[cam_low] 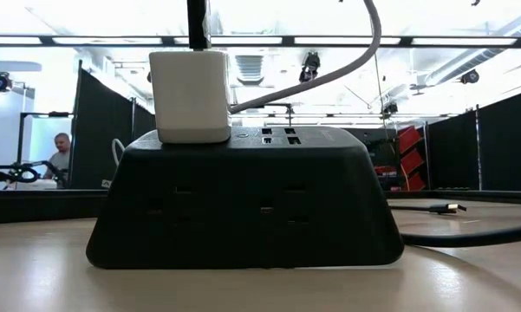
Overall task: Insert USB
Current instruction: Insert the purple charger cable into the bottom black outlet extension
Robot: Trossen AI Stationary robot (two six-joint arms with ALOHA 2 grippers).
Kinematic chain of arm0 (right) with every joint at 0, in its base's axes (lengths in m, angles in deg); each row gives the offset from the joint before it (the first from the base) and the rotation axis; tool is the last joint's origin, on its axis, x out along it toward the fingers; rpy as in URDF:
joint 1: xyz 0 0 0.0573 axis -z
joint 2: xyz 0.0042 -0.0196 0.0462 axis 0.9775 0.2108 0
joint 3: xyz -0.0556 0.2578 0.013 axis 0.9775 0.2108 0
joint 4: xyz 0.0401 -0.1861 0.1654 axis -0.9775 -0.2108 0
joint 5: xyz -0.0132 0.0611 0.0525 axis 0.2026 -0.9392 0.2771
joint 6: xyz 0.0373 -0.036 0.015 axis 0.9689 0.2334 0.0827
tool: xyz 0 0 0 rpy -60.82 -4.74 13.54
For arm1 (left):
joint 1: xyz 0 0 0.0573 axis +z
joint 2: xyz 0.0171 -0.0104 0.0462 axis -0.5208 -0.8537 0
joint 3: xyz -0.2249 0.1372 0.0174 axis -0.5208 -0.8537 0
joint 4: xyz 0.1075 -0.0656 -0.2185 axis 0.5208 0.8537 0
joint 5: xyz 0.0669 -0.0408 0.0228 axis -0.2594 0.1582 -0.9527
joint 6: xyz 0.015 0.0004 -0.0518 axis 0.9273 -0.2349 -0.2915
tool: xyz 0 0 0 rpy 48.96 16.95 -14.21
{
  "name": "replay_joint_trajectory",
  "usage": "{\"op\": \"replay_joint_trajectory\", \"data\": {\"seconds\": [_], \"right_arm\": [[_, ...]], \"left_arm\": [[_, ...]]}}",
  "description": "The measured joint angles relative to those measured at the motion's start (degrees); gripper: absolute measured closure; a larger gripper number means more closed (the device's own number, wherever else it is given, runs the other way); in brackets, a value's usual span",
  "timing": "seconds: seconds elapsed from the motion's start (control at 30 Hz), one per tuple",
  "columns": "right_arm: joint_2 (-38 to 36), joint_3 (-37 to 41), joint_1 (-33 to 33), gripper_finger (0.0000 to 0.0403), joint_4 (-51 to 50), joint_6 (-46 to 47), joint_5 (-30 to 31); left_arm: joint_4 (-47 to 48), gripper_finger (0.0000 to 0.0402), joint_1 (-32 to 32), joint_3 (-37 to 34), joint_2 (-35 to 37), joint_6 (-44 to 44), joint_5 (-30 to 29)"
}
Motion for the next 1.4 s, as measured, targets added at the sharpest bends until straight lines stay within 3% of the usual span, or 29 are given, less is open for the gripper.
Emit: {"op": "replay_joint_trajectory", "data": {"seconds": [0.17, 0.37, 0.57, 1.0, 1.4], "right_arm": [[-0.12, 0.00, -0.73, 0.0403, 0.04, -0.53, 1.54], [-0.70, 0.02, -6.14, 0.0403, 0.94, -12.34, 12.51], [-0.68, 0.07, -9.84, 0.0403, 4.56, -17.69, 19.44], [3.71, 0.07, -12.02, 0.0403, 13.94, -34.47, 36.91], [3.72, 0.07, -12.78, 0.0403, 14.64, -34.51, 38.21]], "left_arm": [[0.46, 0.0285, -0.02, 0.00, -0.10, -0.36, -0.04], [-2.54, 0.0301, 0.09, -0.02, -0.10, -5.45, 0.16], [-8.77, 0.0311, 0.11, -0.02, -0.19, -5.46, 8.86], [-11.45, 0.0316, 0.46, -0.02, -0.21, -8.20, 7.51], [-11.08, 0.0318, 0.50, -0.11, -0.21, -7.94, 10.43]]}}
